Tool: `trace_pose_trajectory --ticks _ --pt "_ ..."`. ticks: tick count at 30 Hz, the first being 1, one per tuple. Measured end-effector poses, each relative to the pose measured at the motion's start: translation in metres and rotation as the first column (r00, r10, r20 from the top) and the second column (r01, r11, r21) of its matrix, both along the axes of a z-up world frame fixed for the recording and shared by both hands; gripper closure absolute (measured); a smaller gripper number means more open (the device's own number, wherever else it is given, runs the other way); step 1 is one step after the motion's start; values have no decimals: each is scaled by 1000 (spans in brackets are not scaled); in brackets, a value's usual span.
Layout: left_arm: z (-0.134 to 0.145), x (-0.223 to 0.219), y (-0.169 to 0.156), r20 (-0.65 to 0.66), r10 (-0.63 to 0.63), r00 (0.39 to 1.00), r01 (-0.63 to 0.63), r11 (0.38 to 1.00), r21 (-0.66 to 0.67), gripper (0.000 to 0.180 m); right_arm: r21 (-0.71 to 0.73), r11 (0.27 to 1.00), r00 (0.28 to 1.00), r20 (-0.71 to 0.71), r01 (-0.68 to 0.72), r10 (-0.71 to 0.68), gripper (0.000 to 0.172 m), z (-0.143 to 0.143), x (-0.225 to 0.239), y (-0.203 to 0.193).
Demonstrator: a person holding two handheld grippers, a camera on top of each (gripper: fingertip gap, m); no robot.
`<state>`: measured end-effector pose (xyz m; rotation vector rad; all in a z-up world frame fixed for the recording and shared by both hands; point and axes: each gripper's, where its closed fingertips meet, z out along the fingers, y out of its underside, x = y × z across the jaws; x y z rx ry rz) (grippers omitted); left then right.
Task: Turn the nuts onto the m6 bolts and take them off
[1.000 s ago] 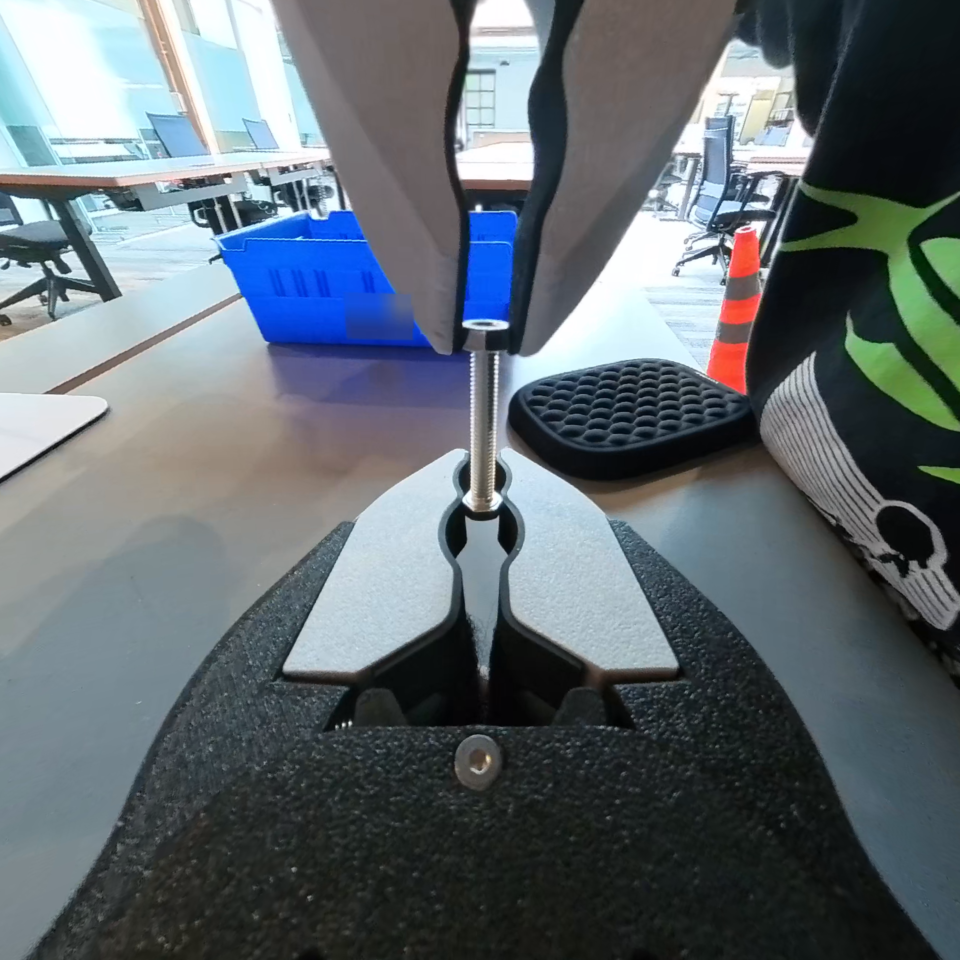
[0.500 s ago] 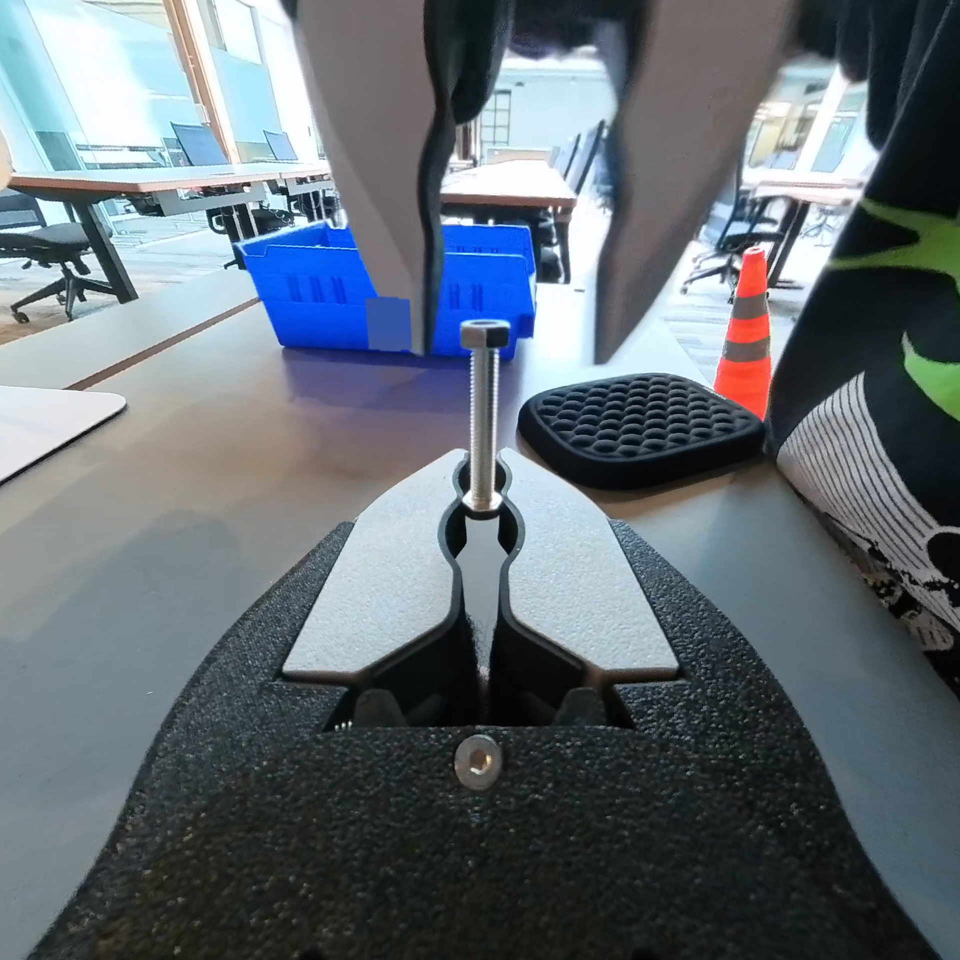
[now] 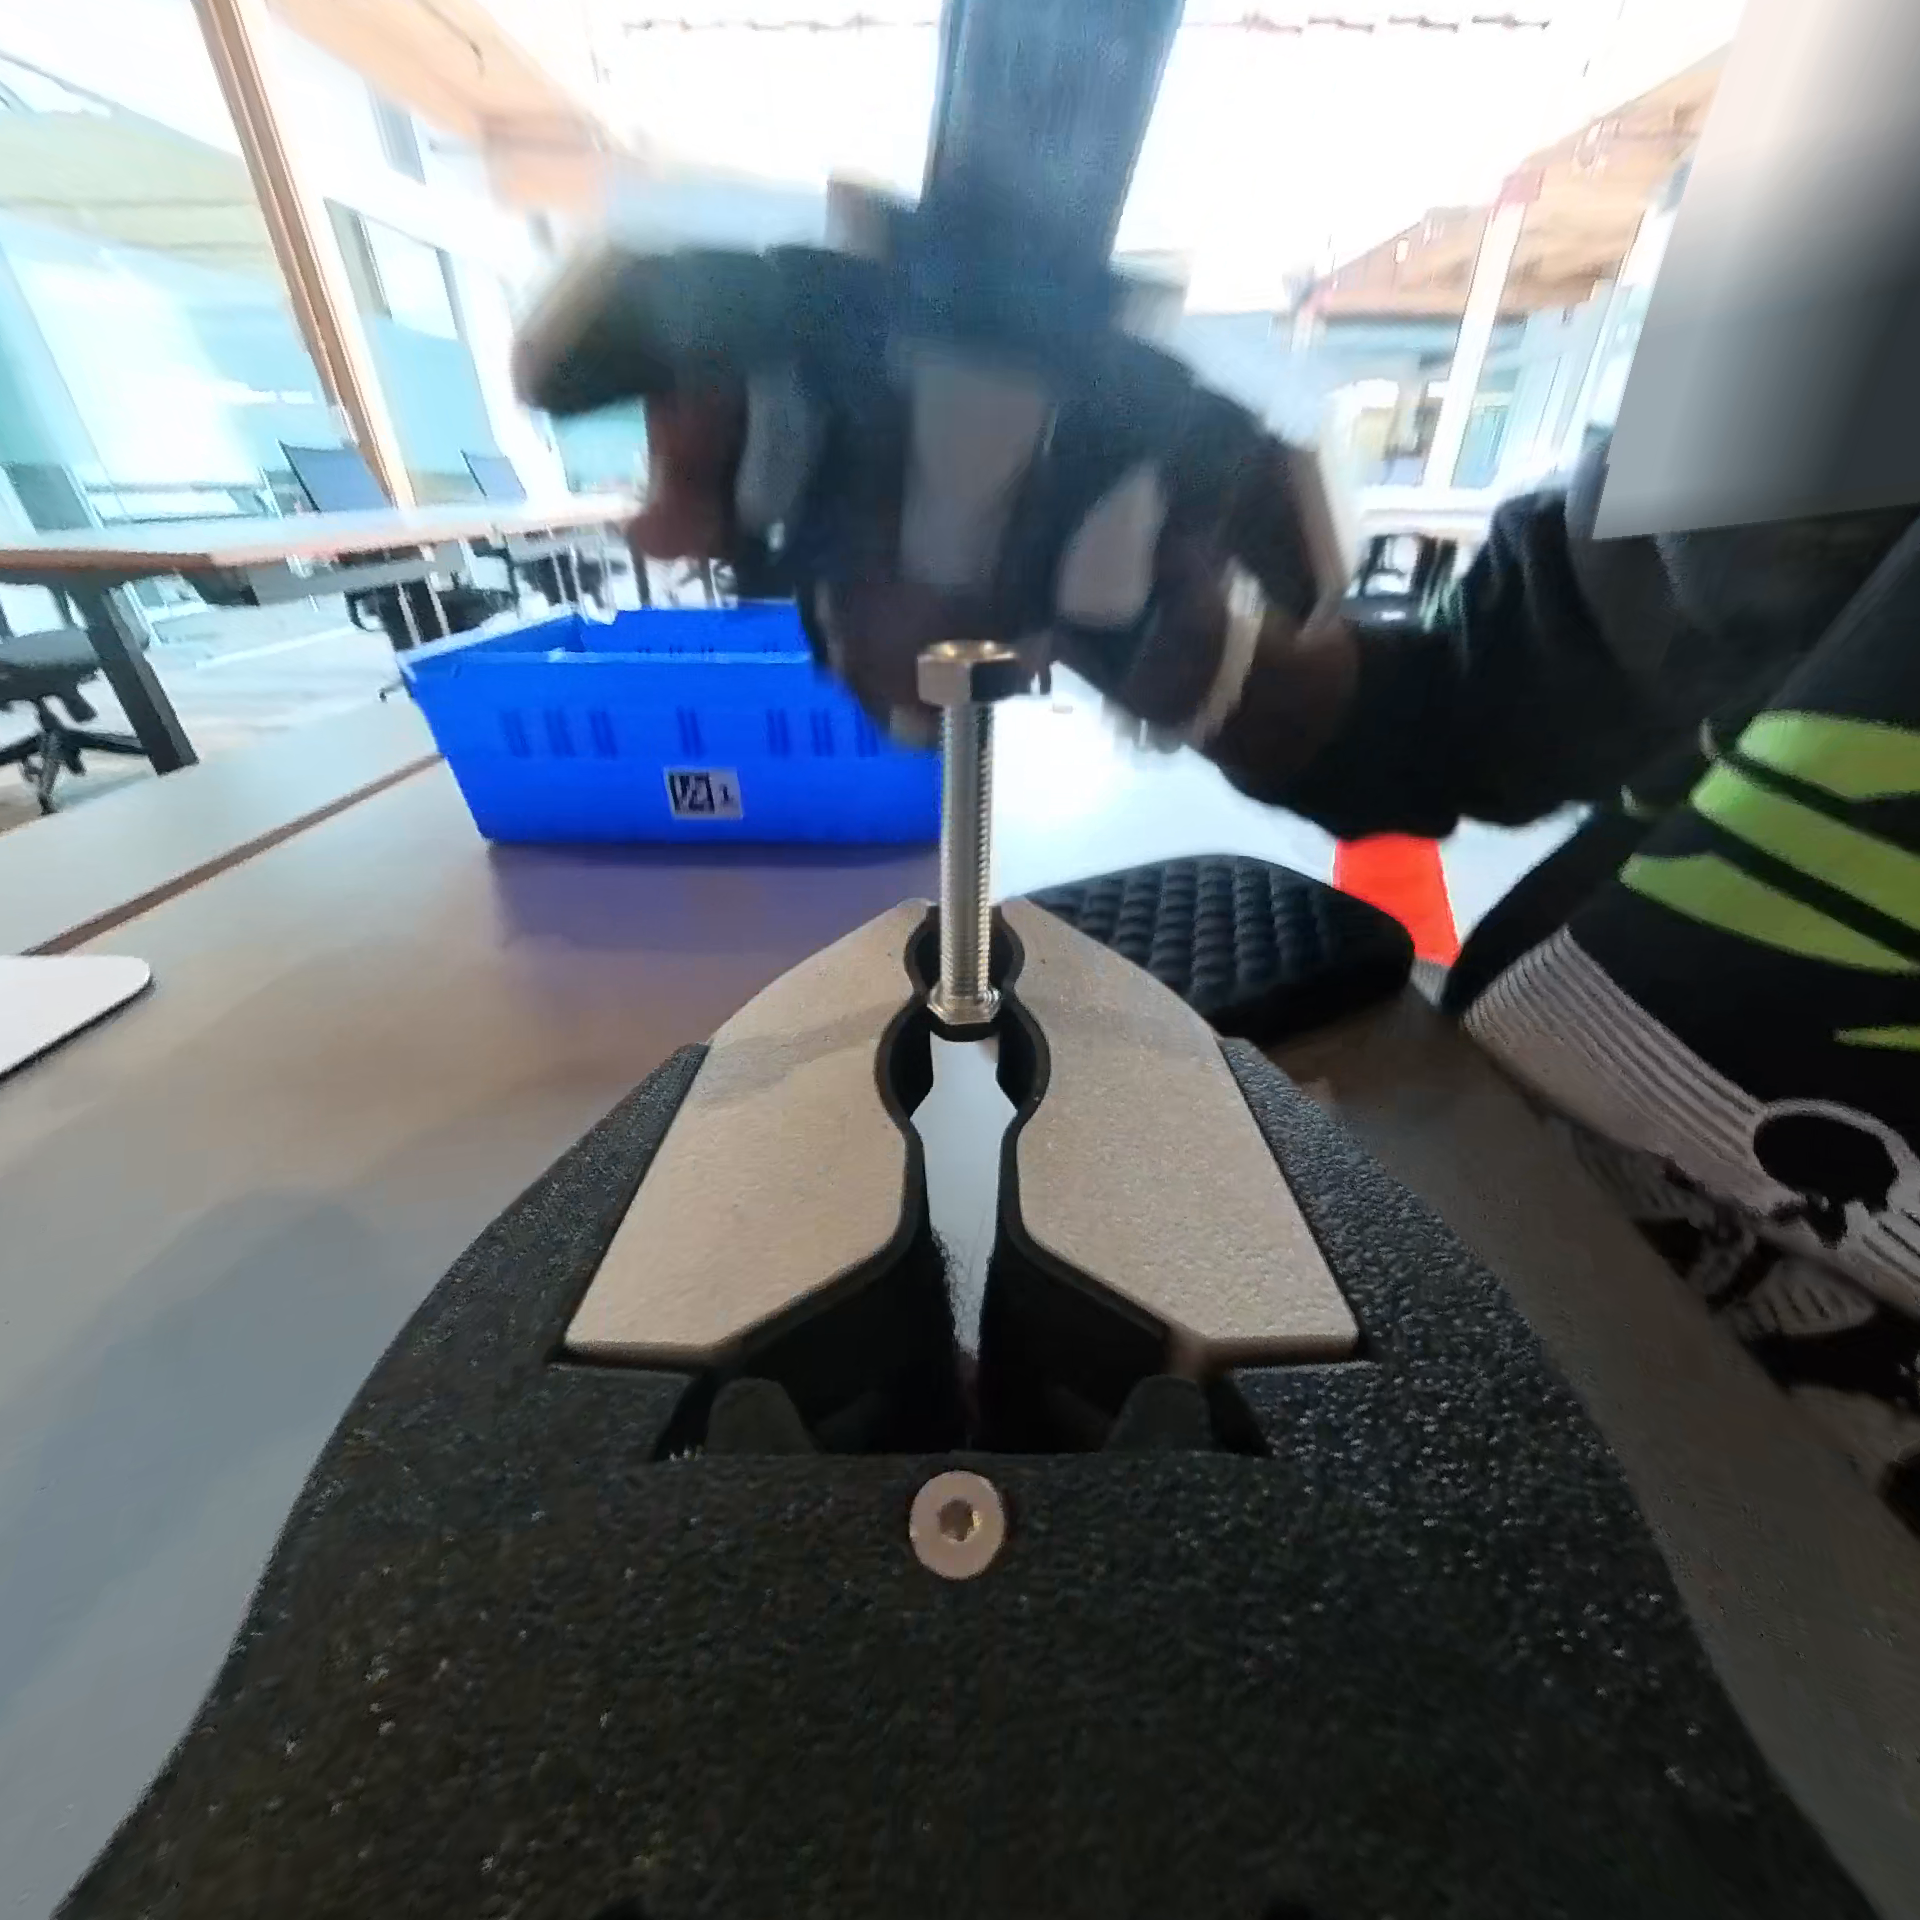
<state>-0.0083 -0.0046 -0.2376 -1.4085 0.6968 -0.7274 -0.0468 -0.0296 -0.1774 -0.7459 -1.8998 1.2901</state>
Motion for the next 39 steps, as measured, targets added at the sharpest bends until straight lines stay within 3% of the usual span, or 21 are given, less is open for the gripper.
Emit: trace_pose_trajectory --ticks 5,7,15,20,28,35,37,39 --pt "-3 1 10 30 45 999 -46 999 10 173 -282 954 984 -170 -102 55 94 -1 15 8" --pt "-3 -2 13 36 62 997 -63 998 13 173 -325 939 974 -221 -115 43 96 -1 19 10" --pt "-11 3 17 -37 82 996 -82 997 -5 173 -268 961 990 -141 -68 30 99 -26 12 1" --pt "-11 2 18 -18 65 998 -66 997 -28 173 -288 955 987 -161 -64 18 112 -23 13 5" --pt "-12 3 17 -15 43 999 -44 998 -42 173 -271 960 991 -127 -74 41 109 -26 12 -5" --pt "-10 -1 19 6 61 998 -61 997 -50 173 -229 971 983 -183 -70 27 154 -20 18 -2" --pt "-11 0 19 -1 61 998 -61 997 -48 173 -250 967 983 -183 -42 -5 144 -19 15 3" --pt "-11 0 19 -4 60 998 -60 997 -49 173 -248 969 986 -162 -14 -27 118 -22 10 4"
